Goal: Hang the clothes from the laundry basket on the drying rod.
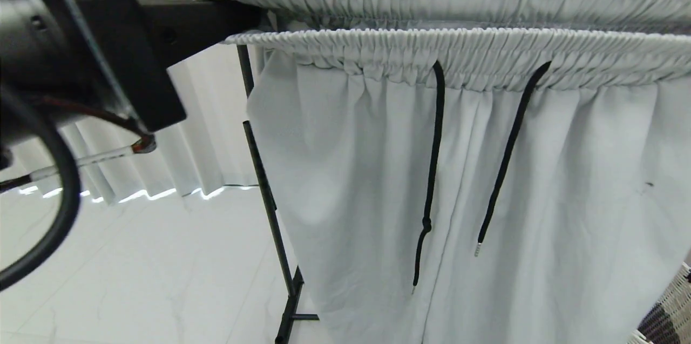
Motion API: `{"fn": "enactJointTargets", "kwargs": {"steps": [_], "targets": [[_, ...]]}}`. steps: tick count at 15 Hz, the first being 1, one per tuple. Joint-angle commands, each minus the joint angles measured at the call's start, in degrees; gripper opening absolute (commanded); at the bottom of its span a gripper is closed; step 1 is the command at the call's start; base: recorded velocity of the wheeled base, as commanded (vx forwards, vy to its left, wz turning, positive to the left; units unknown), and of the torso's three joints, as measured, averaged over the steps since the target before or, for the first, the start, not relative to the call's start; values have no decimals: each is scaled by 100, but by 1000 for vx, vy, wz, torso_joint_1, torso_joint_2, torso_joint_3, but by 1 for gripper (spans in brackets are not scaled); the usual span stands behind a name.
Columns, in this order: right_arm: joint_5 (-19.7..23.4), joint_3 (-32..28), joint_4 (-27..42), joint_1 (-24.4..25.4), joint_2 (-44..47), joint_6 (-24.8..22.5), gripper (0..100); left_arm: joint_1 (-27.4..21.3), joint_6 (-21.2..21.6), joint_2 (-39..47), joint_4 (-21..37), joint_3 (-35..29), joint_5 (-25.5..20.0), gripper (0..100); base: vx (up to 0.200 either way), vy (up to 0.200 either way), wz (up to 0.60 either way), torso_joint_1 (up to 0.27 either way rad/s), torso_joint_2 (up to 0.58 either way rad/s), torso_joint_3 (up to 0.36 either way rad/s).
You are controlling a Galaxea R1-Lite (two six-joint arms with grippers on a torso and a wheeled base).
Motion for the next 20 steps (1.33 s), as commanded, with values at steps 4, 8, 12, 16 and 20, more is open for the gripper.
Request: {"fn": "enactJointTargets", "kwargs": {"steps": [4,8,12,16,20], "targets": [[-36,-692,-836,-94,1612,109,0,-182,806,-1455,148,906,39,0,0,0,0,0,0,0],[-27,-1026,-898,-85,1963,109,0,-314,815,-1798,306,1064,4,0,0,0,0,0,0,0],[-45,-1000,-898,-94,1849,109,0,-604,692,-1860,297,1205,4,0,0,0,0,0,0,0],[-133,-859,-854,-155,1498,109,0,-305,692,-1535,306,1055,39,0,0,0,0,0,0,0],[-168,-675,-669,-164,1005,109,0,-209,367,-867,297,370,39,0,0,0,0,0,0,0]]}}
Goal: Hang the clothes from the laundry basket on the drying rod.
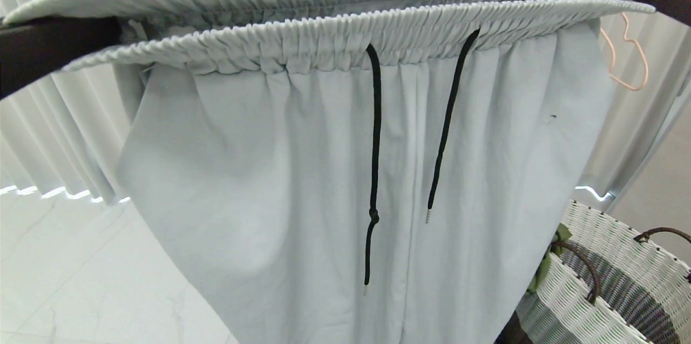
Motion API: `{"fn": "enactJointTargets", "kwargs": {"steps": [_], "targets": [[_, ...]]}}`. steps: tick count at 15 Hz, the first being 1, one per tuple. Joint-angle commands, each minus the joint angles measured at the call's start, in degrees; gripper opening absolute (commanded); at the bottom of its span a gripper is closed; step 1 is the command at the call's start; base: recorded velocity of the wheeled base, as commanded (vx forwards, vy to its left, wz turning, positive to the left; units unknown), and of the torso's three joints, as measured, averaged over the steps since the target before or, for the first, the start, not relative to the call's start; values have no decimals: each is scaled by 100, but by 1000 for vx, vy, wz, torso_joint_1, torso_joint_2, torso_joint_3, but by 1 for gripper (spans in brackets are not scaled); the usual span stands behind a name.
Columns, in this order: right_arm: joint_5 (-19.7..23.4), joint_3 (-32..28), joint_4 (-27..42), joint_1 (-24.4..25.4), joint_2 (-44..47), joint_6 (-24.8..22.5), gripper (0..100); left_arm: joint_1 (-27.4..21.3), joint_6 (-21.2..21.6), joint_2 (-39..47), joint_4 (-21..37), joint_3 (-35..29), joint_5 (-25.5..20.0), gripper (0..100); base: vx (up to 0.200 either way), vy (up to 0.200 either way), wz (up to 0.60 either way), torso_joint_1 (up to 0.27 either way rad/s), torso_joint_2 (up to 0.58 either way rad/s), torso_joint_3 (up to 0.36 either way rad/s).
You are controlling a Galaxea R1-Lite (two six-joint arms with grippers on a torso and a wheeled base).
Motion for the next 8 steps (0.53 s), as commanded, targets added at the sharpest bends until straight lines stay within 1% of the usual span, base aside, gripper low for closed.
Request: {"fn": "enactJointTargets", "kwargs": {"steps": [1,2,3,4,8], "targets": [[2,37,214,0,-401,-6,0,41,-223,570,-10,-512,7,0,0,0,0,0,0,0],[2,37,302,0,-507,-6,0,111,-267,667,-10,-636,7,0,0,0,0,0,0,0],[2,81,460,-8,-717,-6,0,357,-276,878,-10,-803,-1,0,0,0,0,0,0,0],[2,98,557,-35,-858,3,0,454,-276,1027,-10,-890,-1,0,0,0,0,0,0,0],[10,98,794,-132,-1060,3,0,550,-285,1493,-10,-1383,-19,0,0,0,0,0,0,0]]}}
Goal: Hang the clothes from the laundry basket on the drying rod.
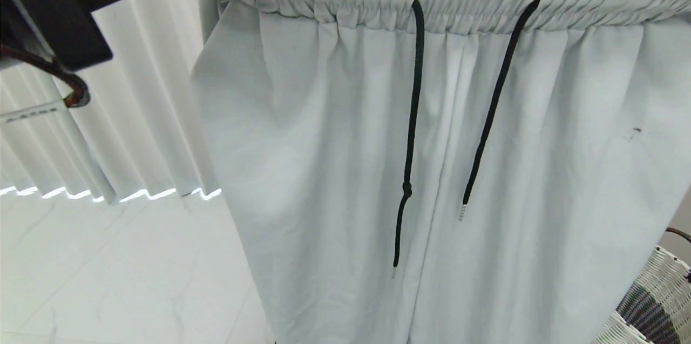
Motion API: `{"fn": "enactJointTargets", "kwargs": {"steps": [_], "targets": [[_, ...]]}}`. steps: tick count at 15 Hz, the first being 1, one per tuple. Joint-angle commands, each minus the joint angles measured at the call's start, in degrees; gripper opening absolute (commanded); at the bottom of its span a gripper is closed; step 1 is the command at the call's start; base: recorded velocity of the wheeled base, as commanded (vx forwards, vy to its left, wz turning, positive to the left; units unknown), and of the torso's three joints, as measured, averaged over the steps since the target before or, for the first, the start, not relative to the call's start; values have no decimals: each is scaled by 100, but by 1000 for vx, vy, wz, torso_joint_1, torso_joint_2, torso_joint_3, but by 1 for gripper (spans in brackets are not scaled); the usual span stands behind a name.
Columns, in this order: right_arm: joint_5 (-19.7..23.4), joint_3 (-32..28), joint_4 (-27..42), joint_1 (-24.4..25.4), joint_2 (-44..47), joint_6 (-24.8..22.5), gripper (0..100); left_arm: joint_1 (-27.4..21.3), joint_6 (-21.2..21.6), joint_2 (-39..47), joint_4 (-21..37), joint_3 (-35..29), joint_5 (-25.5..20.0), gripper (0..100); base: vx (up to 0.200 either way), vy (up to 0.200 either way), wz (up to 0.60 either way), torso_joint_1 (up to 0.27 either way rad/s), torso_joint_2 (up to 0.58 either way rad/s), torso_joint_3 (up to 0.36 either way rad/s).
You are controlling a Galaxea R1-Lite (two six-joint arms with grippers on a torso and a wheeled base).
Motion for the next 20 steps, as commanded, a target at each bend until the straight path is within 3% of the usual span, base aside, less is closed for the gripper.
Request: {"fn": "enactJointTargets", "kwargs": {"steps": [1,11,12,20], "targets": [[12,16,-2,-10,-184,1,0,26,-3,331,-6,-179,-3,0,0,0,0,0,0,0],[64,288,24,34,-237,45,0,-79,5,313,-6,-179,-30,0,0,0,0,0,0,0],[64,306,59,34,-237,45,100,-79,5,313,-6,-179,-30,0,0,0,0,0,0,0],[38,455,103,34,-280,27,100,-79,5,304,-6,-170,5,0,0,0,0,0,0,0]]}}
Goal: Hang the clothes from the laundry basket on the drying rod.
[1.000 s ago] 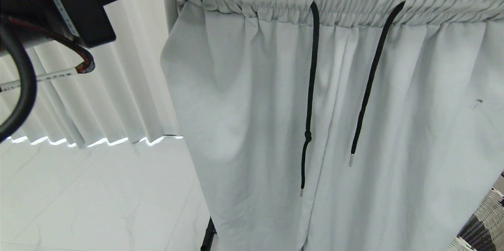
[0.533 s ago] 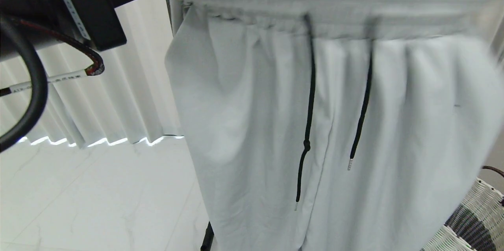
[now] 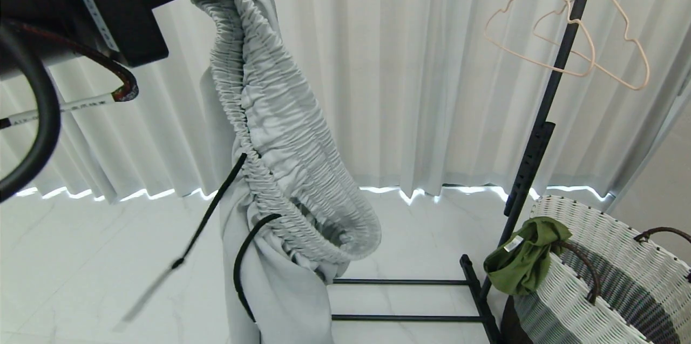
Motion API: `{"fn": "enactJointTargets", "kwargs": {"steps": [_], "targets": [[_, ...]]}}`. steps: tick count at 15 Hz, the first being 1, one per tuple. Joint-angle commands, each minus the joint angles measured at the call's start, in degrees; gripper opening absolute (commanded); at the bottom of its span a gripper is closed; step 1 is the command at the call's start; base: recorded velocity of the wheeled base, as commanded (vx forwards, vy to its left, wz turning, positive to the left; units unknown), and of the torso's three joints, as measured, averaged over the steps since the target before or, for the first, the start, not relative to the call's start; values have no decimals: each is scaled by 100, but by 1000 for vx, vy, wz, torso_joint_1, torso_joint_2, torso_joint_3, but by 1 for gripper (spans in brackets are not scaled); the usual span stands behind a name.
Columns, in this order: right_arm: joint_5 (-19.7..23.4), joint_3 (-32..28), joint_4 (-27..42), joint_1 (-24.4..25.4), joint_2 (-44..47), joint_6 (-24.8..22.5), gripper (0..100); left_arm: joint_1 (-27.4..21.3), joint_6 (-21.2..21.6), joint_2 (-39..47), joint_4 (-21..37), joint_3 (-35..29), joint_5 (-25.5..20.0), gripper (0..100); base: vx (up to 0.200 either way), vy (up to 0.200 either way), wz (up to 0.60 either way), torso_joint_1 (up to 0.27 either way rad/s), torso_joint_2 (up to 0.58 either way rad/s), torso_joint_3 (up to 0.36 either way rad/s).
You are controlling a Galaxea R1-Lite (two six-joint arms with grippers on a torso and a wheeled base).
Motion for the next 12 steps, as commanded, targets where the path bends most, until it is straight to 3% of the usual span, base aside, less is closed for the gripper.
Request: {"fn": "enactJointTargets", "kwargs": {"steps": [1,3,6,7,9,12], "targets": [[-10,-6,7,-16,-16,-3,100,27,2,-18,-4,24,12,0,0,0,0,0,0,0],[-221,3,166,-271,-16,5,100,309,46,0,75,33,240,0,0,0,0,0,0,0],[-1082,-6,1203,-1097,-78,-21,100,801,72,8,576,-11,917,0,0,0,0,0,0,0],[-1267,38,1282,-1493,-60,-12,100,1214,72,0,770,-2,1032,0,0,0,0,0,0,0],[-1293,381,1071,-1844,-16,-21,100,1935,72,17,814,218,1032,0,0,0,0,0,0,0],[-1539,1066,394,-1976,-52,-30,100,2655,-16,-106,779,903,1005,0,0,0,0,0,0,0]]}}
